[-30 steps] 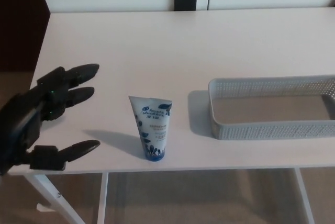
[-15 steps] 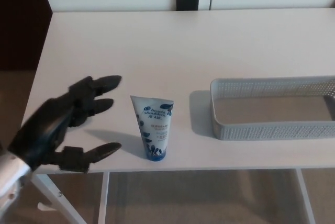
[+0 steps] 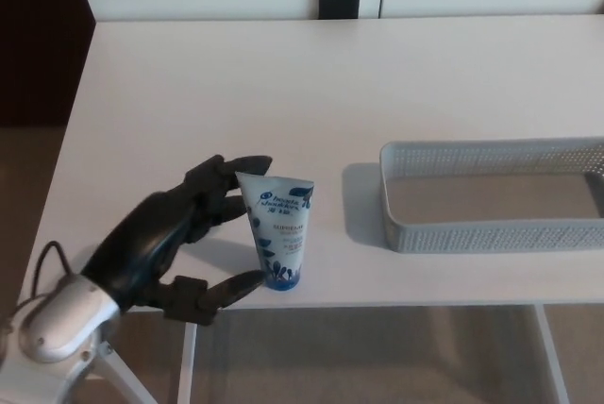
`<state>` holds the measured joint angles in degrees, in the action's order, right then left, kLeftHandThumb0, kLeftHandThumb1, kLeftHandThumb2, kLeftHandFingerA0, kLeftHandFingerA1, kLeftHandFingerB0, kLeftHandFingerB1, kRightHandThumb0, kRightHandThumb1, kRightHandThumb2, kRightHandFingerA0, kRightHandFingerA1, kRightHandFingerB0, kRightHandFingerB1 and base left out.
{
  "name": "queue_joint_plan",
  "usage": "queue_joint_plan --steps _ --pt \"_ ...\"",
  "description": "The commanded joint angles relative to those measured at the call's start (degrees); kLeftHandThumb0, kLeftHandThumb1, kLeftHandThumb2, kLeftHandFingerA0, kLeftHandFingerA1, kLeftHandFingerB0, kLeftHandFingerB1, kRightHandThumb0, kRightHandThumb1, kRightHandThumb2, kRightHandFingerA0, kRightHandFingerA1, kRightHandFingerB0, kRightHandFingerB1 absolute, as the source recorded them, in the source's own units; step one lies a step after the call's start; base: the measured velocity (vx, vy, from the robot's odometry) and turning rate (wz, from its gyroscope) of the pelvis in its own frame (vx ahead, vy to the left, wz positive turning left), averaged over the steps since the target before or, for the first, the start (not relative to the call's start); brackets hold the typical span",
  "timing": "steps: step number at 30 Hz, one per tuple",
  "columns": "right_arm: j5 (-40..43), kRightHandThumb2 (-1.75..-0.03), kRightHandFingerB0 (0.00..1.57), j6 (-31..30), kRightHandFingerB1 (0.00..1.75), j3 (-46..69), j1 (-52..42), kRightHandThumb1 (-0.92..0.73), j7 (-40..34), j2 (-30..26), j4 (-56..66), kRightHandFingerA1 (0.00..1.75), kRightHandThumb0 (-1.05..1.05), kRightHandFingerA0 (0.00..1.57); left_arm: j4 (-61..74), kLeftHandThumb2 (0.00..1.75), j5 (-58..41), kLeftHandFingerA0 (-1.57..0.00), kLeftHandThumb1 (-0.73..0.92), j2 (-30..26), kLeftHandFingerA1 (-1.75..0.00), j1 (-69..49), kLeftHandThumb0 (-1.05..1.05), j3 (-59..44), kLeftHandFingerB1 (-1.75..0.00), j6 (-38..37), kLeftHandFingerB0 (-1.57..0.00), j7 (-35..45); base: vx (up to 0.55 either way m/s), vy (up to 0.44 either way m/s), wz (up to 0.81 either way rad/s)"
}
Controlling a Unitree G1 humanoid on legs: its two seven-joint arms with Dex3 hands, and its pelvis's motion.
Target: The robot walks towards a table in front, picks a shampoo with left hand and puts it in a small grey container
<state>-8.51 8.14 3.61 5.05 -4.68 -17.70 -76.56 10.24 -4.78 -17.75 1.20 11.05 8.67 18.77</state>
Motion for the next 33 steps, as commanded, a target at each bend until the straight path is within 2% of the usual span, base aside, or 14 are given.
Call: queue_joint_plan --steps 1,10,11,12,17,19,21,23,24,26,30,31,32,33 --pt "0.69 -0.59 0.6 -0.45 0.43 0.88 0.21 -0.68 0.67 -0.05 -0.12 0.5 -0.33 0.76 -1.55 0.59 1.92 -0.1 0.49 1.31 -0.36 1.58 -0.35 0.15 -0.27 1.83 -0.08 -0.84 0.0 0.0 0.0" --pt "0.0 -0.6 0.6 -0.16 0.44 -0.05 0.77 -0.69 0.68 -0.05 1.03 0.55 -0.33 0.76 -1.54 0.55 2.25 -0.11 0.47 3.78 -0.34 3.13 -0.34 0.74 -0.25 4.87 -0.1 -0.66 0.0 0.0 0.0" --pt "-0.14 -0.61 0.6 -0.13 0.43 -0.07 0.81 -0.69 0.61 -0.06 0.54 0.51 -0.33 0.77 -1.65 0.74 2.75 -0.04 0.3 4.25 -0.45 3.35 -0.33 1.2 -0.38 4.93 0.0 -0.83 0.0 0.0 0.0" --pt "-0.09 -0.61 0.59 -0.36 0.43 0.02 1.05 -0.69 0.65 -0.12 0.35 0.51 -0.34 0.77 -1.85 0.73 3.01 -0.04 0.3 4.54 -0.45 3.56 -0.34 1.41 -0.37 4.9 0.0 -0.84 0.0 0.0 0.0" --pt "-0.13 -0.59 0.6 -0.27 0.42 -0.11 1.43 -0.68 0.68 -0.14 0.36 0.51 -0.33 0.78 -2.37 0.72 4.04 -0.04 0.29 5.49 -0.45 4.46 -0.36 2.53 -0.35 5.1 -0.02 -0.97 0.0 0.0 0.0" --pt "0.21 -0.59 0.6 -0.22 0.42 0.29 1.61 -0.68 0.57 -0.02 0.1 0.5 -0.33 0.78 -2.91 0.57 4.05 -0.11 0.44 5.91 -0.38 4.95 -0.41 2.68 -0.23 5.36 -0.1 -0.83 0.0 0.0 0.0" --pt "0.11 -0.59 0.6 -0.27 0.42 0.18 1.76 -0.68 0.44 0.03 0.27 0.5 -0.33 0.76 -3.06 0.73 4.04 -0.02 0.3 6.56 -0.45 4.84 -0.33 2.9 -0.36 5.63 -0.01 -0.91 0.0 0.0 0.0" --pt "0.15 -0.59 0.6 -0.14 0.42 0.16 1.79 -0.68 0.41 0.01 0.51 0.5 -0.34 0.76 -3.53 0.73 4.24 -0.03 0.3 7.15 -0.45 4.89 -0.32 3.16 -0.36 5.66 -0.01 -1.05 0.0 0.0 0.0" --pt "0.38 -0.6 0.6 -0.3 0.43 0.34 1.9 -0.68 0.46 0.04 0.68 0.52 -0.34 0.77 -4.13 0.56 4.8 -0.13 0.44 7.4 -0.38 4.84 -0.37 3.54 -0.24 5.38 -0.09 -1.43 0.0 0.0 0.0" --pt "0.38 -0.6 0.59 -0.43 0.42 0.33 1.94 -0.69 0.56 0.01 0.73 0.51 -0.33 0.77 -4.54 0.54 5.36 -0.15 0.46 7.47 -0.35 4.78 -0.35 3.88 -0.25 5.19 -0.07 -1.59 0.0 0.0 0.0" --pt "0.45 -0.61 0.61 -0.13 0.44 0.43 2.1 -0.68 0.47 -0.04 0.91 0.53 -0.34 0.77 -5.34 0.62 7.0 -0.13 0.43 7.49 -0.41 4.67 -0.41 4.68 -0.22 5.64 -0.06 -2.34 0.0 0.0 0.0" --pt "0.59 -0.6 0.61 -0.11 0.44 0.57 2.17 -0.68 0.43 0.01 0.95 0.54 -0.34 0.76 -5.65 0.88 7.96 -0.06 0.37 7.29 -0.49 4.76 -0.25 5.09 -0.48 5.6 0.0 -2.73 0.0 0.0 0.0" --pt "0.64 -0.6 0.61 -0.1 0.44 0.63 2.15 -0.68 0.42 0.03 0.96 0.54 -0.34 0.76 -5.73 0.88 8.27 -0.06 0.37 7.24 -0.49 4.74 -0.25 5.21 -0.48 5.59 0.0 -2.85 0.0 0.0 0.0" --pt "0.47 -0.61 0.61 0.09 0.44 0.47 2.07 -0.68 0.35 -0.09 1.13 0.56 -0.34 0.77 -6.43 0.56 8.92 -0.39 0.48 7.07 -0.45 4.59 -0.37 5.54 -0.21 5.13 -0.08 -3.07 0.0 0.0 0.0"
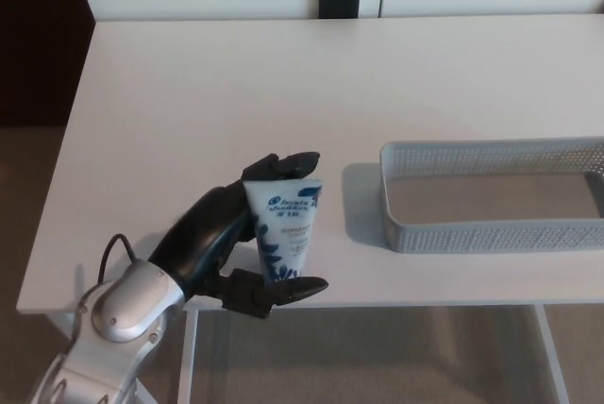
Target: The robot walks towards a table in front, picks a shampoo with left hand and puts it in a small grey container
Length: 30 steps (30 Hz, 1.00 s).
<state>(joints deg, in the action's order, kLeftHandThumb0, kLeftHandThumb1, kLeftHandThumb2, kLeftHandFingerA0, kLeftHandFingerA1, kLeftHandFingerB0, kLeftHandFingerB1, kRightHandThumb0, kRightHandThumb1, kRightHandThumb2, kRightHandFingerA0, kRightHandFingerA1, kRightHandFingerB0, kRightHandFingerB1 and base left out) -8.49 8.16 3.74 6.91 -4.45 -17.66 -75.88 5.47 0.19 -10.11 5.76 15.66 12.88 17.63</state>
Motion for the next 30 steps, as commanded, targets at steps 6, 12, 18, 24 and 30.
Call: queue_joint_plan --steps 6,12,18,24,30 --pt "-0.07 -0.6 0.61 0.54 0.44 -0.21 0.24 -0.69 0.01 -0.04 0.71 0.54 -0.34 0.77 -6.33 0.74 4.85 -1.03 0.77 0.48 -1.27 -0.61 -0.12 0.91 -0.65 -0.55 -0.81 -3.78 0.0 0.0 0.0" --pt "1.43 -0.59 0.58 -0.88 0.43 1.45 0.96 -0.68 1.51 -0.1 -0.13 0.47 -0.3 0.7 -8.96 0.9 4.69 -0.78 0.7 2.75 -1.58 -2.09 -0.1 -0.15 -1.25 -4.73 -0.62 -5.82 0.0 0.0 0.0" --pt "0.99 -0.6 0.58 -1.14 0.42 1.62 1.25 -0.69 2.07 -0.28 -0.2 0.46 -0.28 0.7 -9.93 0.93 3.18 -0.72 0.69 3.19 -1.66 -2.13 -0.14 -1.06 -1.33 -7.36 -0.55 -3.89 0.0 0.0 0.0" --pt "1.24 -0.6 0.58 -1.29 0.42 2.1 1.26 -0.68 2.42 -0.21 -0.22 0.47 -0.28 0.71 -9.07 0.88 0.69 -0.77 0.74 4.91 -1.67 -2.8 -0.06 -2.21 -1.32 -8.0 -0.58 -2.76 0.0 0.0 0.0" --pt "0.98 -0.6 0.57 -1.66 0.41 2.01 1.68 -0.69 2.44 -0.27 -0.26 0.45 -0.3 0.69 -0.01 0.94 -5.13 -0.79 0.69 11.01 -1.7 -3.02 -0.03 -5.71 -1.34 -1.37 -0.59 -3.63 0.0 0.0 0.0"
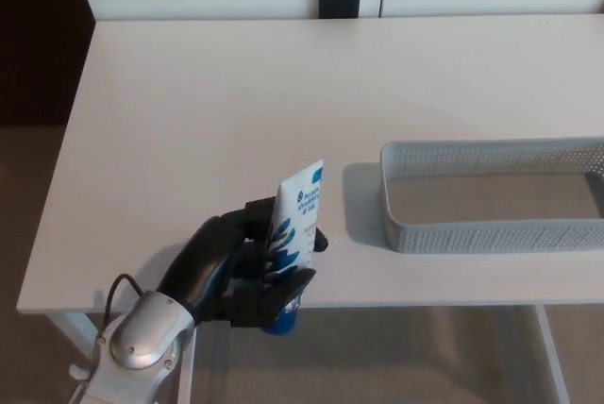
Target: The robot walks towards a table in front, picks a shampoo with left hand and puts it in a small grey container
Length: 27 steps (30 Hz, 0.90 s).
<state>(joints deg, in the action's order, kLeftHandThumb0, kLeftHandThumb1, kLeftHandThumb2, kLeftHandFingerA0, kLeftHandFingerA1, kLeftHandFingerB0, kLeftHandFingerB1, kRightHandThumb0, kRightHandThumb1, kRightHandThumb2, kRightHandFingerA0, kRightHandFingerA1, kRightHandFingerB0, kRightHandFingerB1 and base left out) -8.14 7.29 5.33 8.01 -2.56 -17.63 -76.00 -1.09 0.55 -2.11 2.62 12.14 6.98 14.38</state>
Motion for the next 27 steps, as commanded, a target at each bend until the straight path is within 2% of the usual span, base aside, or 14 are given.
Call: queue_joint_plan --steps 1,3,5,7,9,11,12,15,18,20,24,27 --pt "0.64 -0.6 0.57 -0.9 0.41 0.44 0.66 -0.69 0.65 -0.39 -0.14 0.45 -0.3 0.69 7.72 0.94 -5.6 -0.79 0.69 3.4 -1.7 0.36 -0.03 -2.34 -1.34 5.27 -0.59 -0.38 0.0 0.0 0.0" --pt "0.49 -0.6 0.57 -0.75 0.41 0.32 0.62 -0.68 0.49 -0.38 -0.09 0.45 -0.3 0.69 11.24 0.96 -6.04 -0.78 0.67 4.14 -1.7 1.26 -0.01 -2.58 -1.35 7.27 -0.6 -0.45 0.0 0.0 0.0" --pt "0.49 -0.6 0.57 -0.82 0.41 0.35 0.71 -0.7 0.73 -0.45 -0.18 0.45 -0.3 0.7 16.93 0.86 -7.49 -0.81 0.78 4.73 -1.69 4.18 0.0 -2.71 -1.38 10.33 -0.63 0.05 0.0 0.0 0.0" --pt "0.59 -0.6 0.57 -0.88 0.41 0.47 0.85 -0.7 0.83 -0.55 -0.25 0.45 -0.29 0.69 19.15 0.85 -7.49 -0.87 0.8 4.9 -1.65 6.53 0.0 -2.44 -1.35 11.62 -0.66 0.18 0.0 0.0 0.0" --pt "0.72 -0.6 0.57 -0.91 0.41 0.62 0.9 -0.7 0.91 -0.51 -0.25 0.45 -0.29 0.71 21.8 0.85 -7.45 -0.92 0.79 4.99 -1.66 11.21 0.01 -1.65 -1.33 14.79 -0.7 0.41 0.0 0.0 0.0" --pt "0.54 -0.6 0.57 -1.39 0.41 0.49 0.98 -0.7 0.67 -0.33 -0.27 0.45 -0.29 0.71 21.78 0.89 -4.94 -0.94 0.77 4.44 -1.59 14.14 0.01 -0.04 -1.3 14.51 -0.74 0.08 0.0 0.0 0.0" --pt "0.49 -0.6 0.57 -1.44 0.41 0.44 0.85 -0.7 0.72 -0.23 -0.28 0.45 -0.29 0.7 20.87 0.92 -3.66 -1.01 0.71 4.54 -1.5 15.73 0.0 0.96 -1.26 14.0 -0.82 -0.35 0.0 0.0 0.0" --pt "0.28 -0.6 0.57 -1.13 0.41 0.22 0.62 -0.7 0.76 -0.07 -0.22 0.47 -0.3 0.72 18.3 0.89 -1.35 -1.01 0.69 4.42 -1.45 19.84 -0.1 3.24 -1.21 14.73 -0.84 -1.25 0.0 0.0 0.0" --pt "0.2 -0.59 0.57 -1.09 0.41 0.12 0.56 -0.69 0.66 0.07 -0.25 0.47 -0.3 0.72 16.22 0.88 0.09 -1.03 0.67 4.14 -1.43 22.78 -0.16 4.74 -1.19 16.14 -0.87 -1.69 0.0 0.0 0.0" --pt "0.14 -0.6 0.56 -1.14 0.41 0.05 0.63 -0.68 0.49 0.16 -0.27 0.47 -0.3 0.72 10.47 0.85 1.6 -0.97 0.7 4.99 -1.42 26.94 -0.13 6.45 -1.14 15.68 -0.85 -2.03 0.0 0.0 0.0" --pt "-0.27 -0.59 0.57 -1.15 0.41 -0.44 1.06 -0.68 0.31 0.34 -0.19 0.46 -0.31 0.71 0.55 0.88 4.06 -1.01 0.68 6.34 -1.39 33.12 -0.14 8.29 -1.1 14.59 -0.87 -3.6 0.0 0.0 0.0" --pt "-0.4 -0.59 0.57 -1.13 0.41 -0.69 1.31 -0.68 0.46 0.43 -0.15 0.46 -0.3 0.71 -3.82 0.88 4.97 -0.98 0.67 7.54 -1.42 35.38 -0.16 8.74 -1.16 13.57 -0.86 -4.45 0.0 0.0 0.0"
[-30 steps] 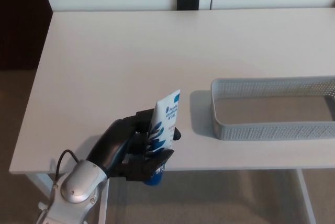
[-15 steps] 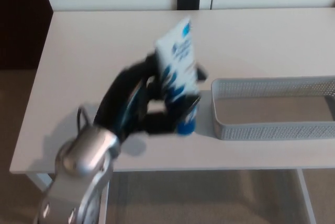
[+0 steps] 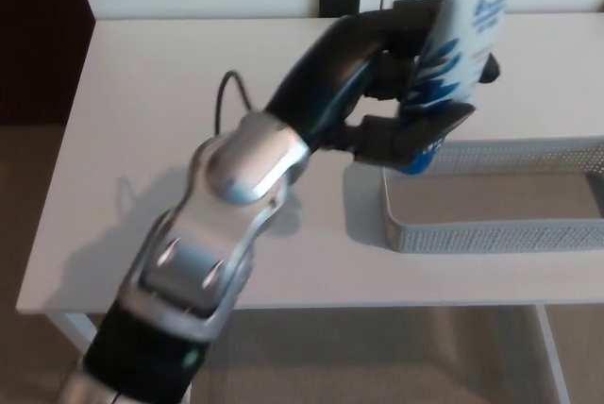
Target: The robot walks towards a table in front, picks a shampoo with left hand and puts it in a small grey container
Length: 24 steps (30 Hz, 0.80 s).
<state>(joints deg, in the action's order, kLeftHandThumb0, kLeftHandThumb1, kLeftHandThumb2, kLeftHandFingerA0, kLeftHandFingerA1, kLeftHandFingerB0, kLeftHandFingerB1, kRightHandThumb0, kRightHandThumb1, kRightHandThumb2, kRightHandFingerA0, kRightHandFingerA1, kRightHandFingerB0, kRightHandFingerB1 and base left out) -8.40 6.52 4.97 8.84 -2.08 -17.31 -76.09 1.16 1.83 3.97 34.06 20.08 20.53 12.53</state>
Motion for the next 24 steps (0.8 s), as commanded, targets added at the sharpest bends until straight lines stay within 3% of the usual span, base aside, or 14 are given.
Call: queue_joint_plan --steps 1,6,12,14,16,17,20,21,22,23,24 --pt "-0.1 -0.59 0.57 -0.31 0.41 -0.33 0.58 -0.68 -0.03 0.18 -0.07 0.46 -0.29 0.7 -8.63 0.83 4.83 -0.93 0.7 2.13 -1.46 5.68 -0.2 1.56 -1.19 0.61 -0.83 -3.17 0.0 0.0 0.0" --pt "0.46 -0.59 0.59 -0.18 0.41 0.12 0.99 -0.68 -0.01 0.4 0.05 0.46 -0.29 0.71 -17.22 0.9 6.98 -0.86 0.67 4.07 -1.43 11.59 -0.17 2.89 -1.2 0.53 -0.81 -3.93 0.0 0.0 0.0" --pt "-0.2 -0.6 0.58 0.04 0.42 -0.35 1.98 -0.69 -0.21 0.28 0.01 0.46 -0.29 0.72 -27.36 0.76 8.52 -0.81 0.74 5.02 -1.29 19.21 -0.16 2.93 -1.18 -0.54 -0.73 -3.79 0.0 0.0 0.0" --pt "-0.34 -0.59 0.58 -0.06 0.41 -0.55 2.16 -0.68 -0.22 0.34 0.05 0.46 -0.3 0.73 -29.15 0.76 8.86 -0.8 0.75 5.2 -1.31 20.28 -0.15 2.9 -1.17 -0.55 -0.72 -3.72 0.0 0.0 0.0" --pt "-0.33 -0.6 0.57 -0.37 0.41 -0.64 2.38 -0.7 -0.09 0.4 -0.01 0.46 -0.3 0.72 -31.01 0.85 8.73 -0.78 0.69 5.74 -1.43 20.5 -0.14 2.86 -1.25 -1.38 -0.74 -3.82 0.0 0.0 0.0" --pt "-0.34 -0.6 0.57 -0.46 0.41 -0.73 2.5 -0.7 -0.1 0.42 -0.02 0.46 -0.29 0.71 -31.64 0.8 9.03 -0.71 0.72 5.88 -1.44 20.63 -0.15 3.11 -1.26 -1.49 -0.71 -3.8 0.0 0.0 0.0" --pt "-0.38 -0.6 0.57 -0.39 0.41 -0.91 2.88 -0.69 -0.15 0.4 -0.01 0.45 -0.29 0.7 -32.6 0.82 9.85 -0.74 0.7 6.48 -1.46 20.29 -0.18 4.1 -1.26 -1.99 -0.73 -3.79 0.0 0.0 0.0" --pt "-0.23 -0.6 0.59 -0.49 0.41 -0.82 3.08 -0.69 -0.15 0.47 0.02 0.45 -0.29 0.7 -32.49 0.8 10.46 -1.01 0.7 6.49 -1.24 20.17 -0.16 4.74 -1.02 -1.37 -0.85 -3.75 0.0 0.0 0.0" --pt "-0.03 -0.6 0.59 -0.59 0.41 -0.66 3.24 -0.69 -0.15 0.55 0.05 0.45 -0.29 0.7 -32.33 0.8 11.23 -1.01 0.7 6.56 -1.24 19.98 -0.16 5.61 -1.02 -0.54 -0.85 -3.69 0.0 0.0 0.0" --pt "-0.04 -0.6 0.58 -0.67 0.41 -0.7 3.48 -0.7 -0.13 0.57 0.06 0.45 -0.29 0.71 -32.35 0.8 11.46 -1.1 0.69 6.59 -1.17 19.91 -0.14 5.99 -0.87 0.1 -0.9 -3.18 0.0 0.0 0.0" --pt "-0.16 -0.6 0.58 -0.63 0.41 -0.83 3.68 -0.7 -0.09 0.53 0.09 0.45 -0.3 0.71 -32.52 0.66 11.62 -1.16 0.77 6.46 -0.93 20.02 -0.18 6.49 -0.52 0.72 -0.84 -2.31 0.0 0.0 0.0"
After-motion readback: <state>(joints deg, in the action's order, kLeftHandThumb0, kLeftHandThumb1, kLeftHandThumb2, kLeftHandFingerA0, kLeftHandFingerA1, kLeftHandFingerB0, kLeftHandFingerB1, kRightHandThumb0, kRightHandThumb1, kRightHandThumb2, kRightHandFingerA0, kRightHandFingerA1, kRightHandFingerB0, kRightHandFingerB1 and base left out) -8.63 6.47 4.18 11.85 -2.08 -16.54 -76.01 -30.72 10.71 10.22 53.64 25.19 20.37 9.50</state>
